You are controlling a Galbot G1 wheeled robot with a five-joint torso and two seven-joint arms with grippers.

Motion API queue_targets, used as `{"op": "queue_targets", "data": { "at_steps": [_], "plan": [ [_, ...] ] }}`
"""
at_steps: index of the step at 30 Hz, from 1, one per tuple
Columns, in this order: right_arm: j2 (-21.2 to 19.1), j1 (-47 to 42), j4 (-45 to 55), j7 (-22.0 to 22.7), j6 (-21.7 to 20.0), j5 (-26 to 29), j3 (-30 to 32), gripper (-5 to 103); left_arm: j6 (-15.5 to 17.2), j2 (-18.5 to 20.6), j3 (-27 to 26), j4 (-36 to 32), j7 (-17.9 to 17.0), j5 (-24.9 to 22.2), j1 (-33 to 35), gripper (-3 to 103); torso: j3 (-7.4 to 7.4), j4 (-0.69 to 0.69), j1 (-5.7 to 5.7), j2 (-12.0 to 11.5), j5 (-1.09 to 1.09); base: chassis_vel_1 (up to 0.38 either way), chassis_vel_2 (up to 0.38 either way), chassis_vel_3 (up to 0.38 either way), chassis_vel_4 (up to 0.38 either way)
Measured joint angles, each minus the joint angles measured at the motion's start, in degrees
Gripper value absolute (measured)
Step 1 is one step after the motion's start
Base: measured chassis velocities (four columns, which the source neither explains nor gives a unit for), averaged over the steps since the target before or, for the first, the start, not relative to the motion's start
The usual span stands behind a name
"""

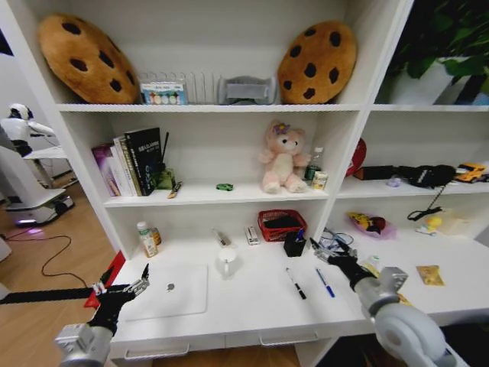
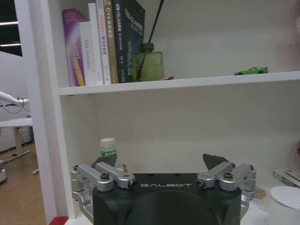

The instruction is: Organize the objects on the table.

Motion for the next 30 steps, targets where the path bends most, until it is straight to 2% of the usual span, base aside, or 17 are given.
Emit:
{"op": "queue_targets", "data": {
  "at_steps": [2,3,4,5,7,9,10,13,14,16,19,21,29,30],
  "plan": [
    [0.2,1.8,-1.1,-0.5,1.2,-1.5,-4.9,100,0.0,0.0,0.0,0.0,0.0,0.0,0.0,100,0.0,0.02,-0.01,0.0,0.02,-0.237,-0.272,0.256,0.228],
    [0.2,1.8,-1.1,-0.5,1.2,-1.5,-4.9,100,0.0,0.0,0.0,0.0,0.0,0.0,0.0,100,0.0,0.02,-0.01,0.0,0.02,-0.197,-0.254,0.256,0.218],
    [0.2,2.7,-1.6,0.0,1.8,-1.6,-7.1,100,0.0,0.0,0.0,0.0,0.0,0.0,0.0,100,0.0,0.07,-0.02,0.0,0.04,-0.197,-0.191,0.199,0.218],
    [0.0,3.1,-2.0,0.7,1.7,-1.2,-8.7,100,0.0,0.0,0.0,0.0,0.0,0.0,0.0,100,0.0,0.01,-0.01,0.0,0.02,-0.04,-0.191,0.104,0.08],
    [-0.2,3.4,-2.4,1.1,0.6,-0.8,-10.1,100,0.0,0.0,0.0,0.0,0.0,0.0,0.0,100,0.0,0.0,-0.01,0.0,0.01,-0.057,-0.118,0.104,0.08],
    [-0.7,5.2,-4.3,2.6,-3.6,-0.1,-13.3,100,0.0,0.0,0.0,0.0,0.0,0.0,0.0,100,0.0,-0.02,0.0,0.0,-0.01,-0.033,-0.054,-0.011,-0.031],
    [-0.7,5.2,-4.3,2.6,-3.6,-0.1,-13.3,100,0.0,0.0,0.0,0.0,0.0,0.0,0.0,100,0.0,-0.02,0.0,0.0,-0.01,-0.01,0.011,-0.035,-0.056],
    [-0.8,10.4,-8.4,4.5,-6.0,2.2,-20.2,100,0.0,0.0,0.0,0.0,0.0,0.0,0.0,100,0.0,0.04,-0.01,0.0,-0.03,0.034,0.067,-0.029,-0.057],
    [-0.8,10.4,-8.4,4.5,-6.0,2.2,-20.2,100,0.0,0.0,0.0,0.0,0.0,0.0,0.0,100,0.0,0.04,-0.01,0.0,-0.03,0.046,0.081,-0.019,-0.059],
    [-0.8,15.0,-11.5,5.2,-7.2,2.8,-26.1,100,0.0,0.0,0.0,0.0,0.0,0.0,0.0,100,0.0,0.04,0.0,0.0,-0.01,0.062,0.064,-0.011,-0.024],
    [-0.7,18.2,-13.5,6.2,-7.7,2.8,-29.5,100,0.0,0.0,0.0,0.0,0.0,0.0,0.0,100,0.0,0.04,-0.01,0.0,-0.03,0.021,0.015,-0.001,-0.008],
    [0.3,23.5,-17.3,8.8,-8.1,3.2,-34.1,100,0.0,0.0,0.0,0.0,0.0,0.0,0.0,100,0.0,0.02,0.0,0.0,0.0,0.0,0.0,0.0,0.0],
    [1.9,30.1,-21.8,10.4,-7.5,3.5,-40.0,100,0.0,0.0,0.0,0.0,0.0,0.0,0.0,100,0.0,0.01,0.0,0.0,-0.01,0.0,0.0,0.0,0.0],
    [2.3,31.3,-22.5,10.9,-7.5,4.1,-41.3,103,0.0,0.0,0.0,0.0,0.0,0.0,0.0,100,0.0,0.01,0.0,0.0,-0.01,0.0,0.0,0.0,0.0]
  ]
}}
